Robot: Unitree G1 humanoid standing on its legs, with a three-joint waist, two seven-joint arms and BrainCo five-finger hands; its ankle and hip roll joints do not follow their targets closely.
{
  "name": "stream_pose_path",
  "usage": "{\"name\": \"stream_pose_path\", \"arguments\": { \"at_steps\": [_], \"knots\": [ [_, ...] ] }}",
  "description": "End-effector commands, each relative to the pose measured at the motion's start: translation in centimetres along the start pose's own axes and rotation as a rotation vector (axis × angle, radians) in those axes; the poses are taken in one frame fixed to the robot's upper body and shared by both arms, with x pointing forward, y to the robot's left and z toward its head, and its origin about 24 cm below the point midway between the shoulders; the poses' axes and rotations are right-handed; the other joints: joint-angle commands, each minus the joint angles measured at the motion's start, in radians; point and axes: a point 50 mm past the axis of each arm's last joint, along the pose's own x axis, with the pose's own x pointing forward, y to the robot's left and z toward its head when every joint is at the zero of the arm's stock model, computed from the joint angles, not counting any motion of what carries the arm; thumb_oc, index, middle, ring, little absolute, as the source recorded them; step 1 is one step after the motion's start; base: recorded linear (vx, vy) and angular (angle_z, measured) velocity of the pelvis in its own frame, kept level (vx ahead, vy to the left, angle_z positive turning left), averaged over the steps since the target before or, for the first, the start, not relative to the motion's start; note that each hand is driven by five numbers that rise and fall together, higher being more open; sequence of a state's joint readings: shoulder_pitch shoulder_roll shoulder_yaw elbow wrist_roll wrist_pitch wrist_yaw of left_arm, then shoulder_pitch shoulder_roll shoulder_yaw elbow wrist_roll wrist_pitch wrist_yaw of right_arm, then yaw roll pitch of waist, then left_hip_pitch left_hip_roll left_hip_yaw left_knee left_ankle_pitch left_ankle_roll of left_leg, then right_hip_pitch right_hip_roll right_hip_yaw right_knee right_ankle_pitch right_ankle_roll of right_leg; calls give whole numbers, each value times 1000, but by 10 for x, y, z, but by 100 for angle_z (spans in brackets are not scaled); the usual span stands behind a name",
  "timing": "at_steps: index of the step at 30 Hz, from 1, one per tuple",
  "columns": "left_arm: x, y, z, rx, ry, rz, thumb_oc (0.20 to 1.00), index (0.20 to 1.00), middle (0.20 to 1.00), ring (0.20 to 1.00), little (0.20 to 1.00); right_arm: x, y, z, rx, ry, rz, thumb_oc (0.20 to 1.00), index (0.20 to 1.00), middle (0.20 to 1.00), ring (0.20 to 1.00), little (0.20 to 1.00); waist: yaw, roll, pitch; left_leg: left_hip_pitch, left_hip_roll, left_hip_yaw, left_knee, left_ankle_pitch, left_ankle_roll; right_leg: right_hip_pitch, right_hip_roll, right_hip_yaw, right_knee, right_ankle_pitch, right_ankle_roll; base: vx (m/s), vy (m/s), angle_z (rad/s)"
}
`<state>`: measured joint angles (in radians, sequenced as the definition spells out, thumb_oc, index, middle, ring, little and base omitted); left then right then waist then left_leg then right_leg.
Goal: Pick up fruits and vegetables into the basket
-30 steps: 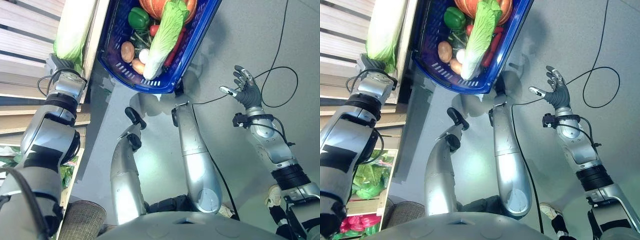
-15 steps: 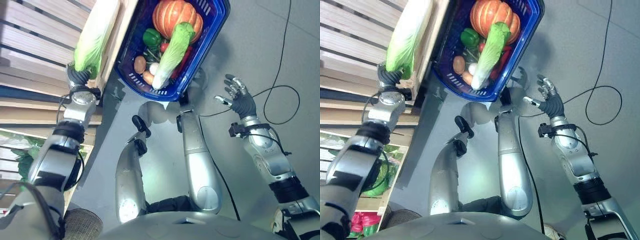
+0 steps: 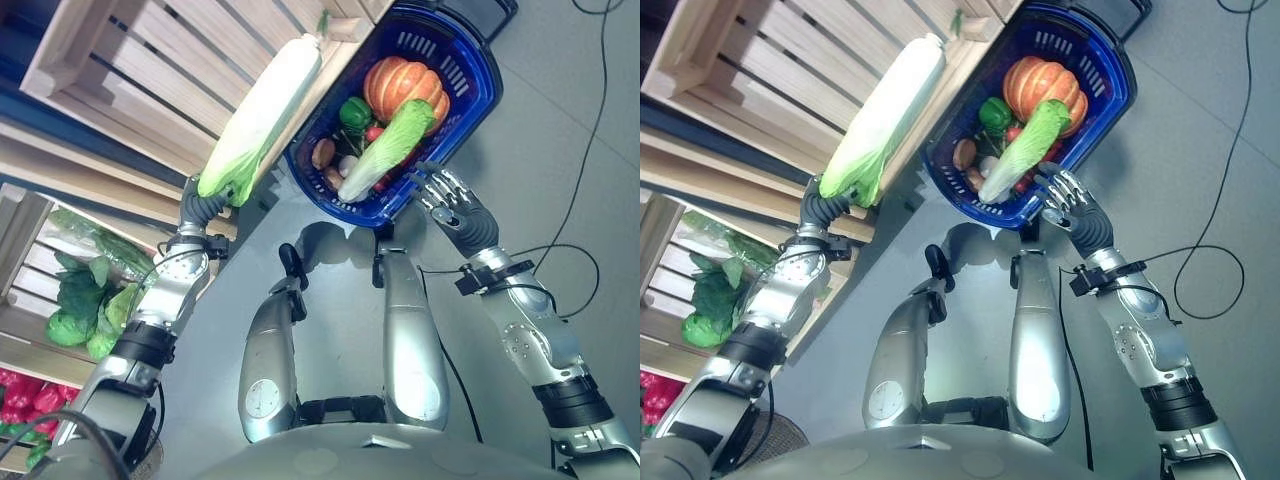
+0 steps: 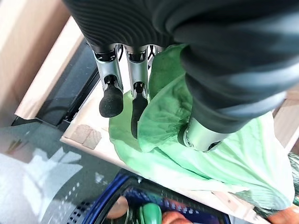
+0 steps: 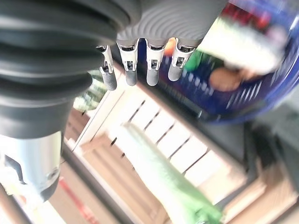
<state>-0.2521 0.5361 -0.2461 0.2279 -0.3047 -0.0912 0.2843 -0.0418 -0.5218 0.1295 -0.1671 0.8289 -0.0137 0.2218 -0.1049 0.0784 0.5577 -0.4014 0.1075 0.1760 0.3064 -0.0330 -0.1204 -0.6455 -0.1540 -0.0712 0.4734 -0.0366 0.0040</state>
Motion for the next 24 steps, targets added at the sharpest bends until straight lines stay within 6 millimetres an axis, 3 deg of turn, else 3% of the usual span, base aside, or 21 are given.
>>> {"name": "stream_pose_path", "arguments": {
  "at_steps": [1, 2, 8, 15, 20, 24],
  "knots": [
    [0, 20, 30, 75, -168, -15, 200, 200, 200, 200, 200, 2, 22, 10, 178, -78, 122, 1000, 1000, 1000, 1000, 1000, 0, -10, -38, -61, -62, 12, 61, -55, 83, 106, -18, -47, -4, -117, 68, -97, -117, 11],
    [-2, 17, 37, 112, -208, -36, 200, 200, 200, 200, 200, 9, 29, 9, 258, -80, 158, 1000, 1000, 1000, 1000, 1000, 13, -10, -38, -69, -62, 14, 52, -27, 93, 107, -22, -62, -20, -85, 60, -12, -99, 12],
    [-6, 13, 52, 154, -300, -123, 200, 200, 200, 200, 200, 27, 54, -1, 572, -57, 251, 1000, 1000, 1000, 1000, 1000, 55, -5, -38, -41, -71, -5, 47, -27, 98, 150, -35, -81, -33, -76, 64, -22, -87, 8],
    [-16, 4, 78, 193, -478, -189, 200, 200, 200, 200, 200, 38, 80, -8, 817, -19, 362, 1000, 1000, 1000, 1000, 1000, 93, -1, -38, -21, -78, -28, 37, -23, 101, 187, -48, -100, -49, -66, 69, -6, -74, 10],
    [-22, -5, 90, 211, -565, -241, 200, 200, 200, 200, 200, 43, 96, -8, 897, -16, 450, 1000, 1000, 1000, 1000, 1000, 109, 0, -38, -3, -82, -41, 27, -19, 101, 215, -51, -108, -69, -55, 74, -2, -55, 12],
    [-23, -11, 94, 232, -583, -294, 200, 200, 200, 200, 200, 47, 99, -2, 883, -47, 455, 1000, 1000, 1000, 1000, 1000, 114, 2, -38, 10, -83, -48, 26, -19, 99, 233, -54, -112, -77, -51, 77, 1, -11, 3]
  ]
}}
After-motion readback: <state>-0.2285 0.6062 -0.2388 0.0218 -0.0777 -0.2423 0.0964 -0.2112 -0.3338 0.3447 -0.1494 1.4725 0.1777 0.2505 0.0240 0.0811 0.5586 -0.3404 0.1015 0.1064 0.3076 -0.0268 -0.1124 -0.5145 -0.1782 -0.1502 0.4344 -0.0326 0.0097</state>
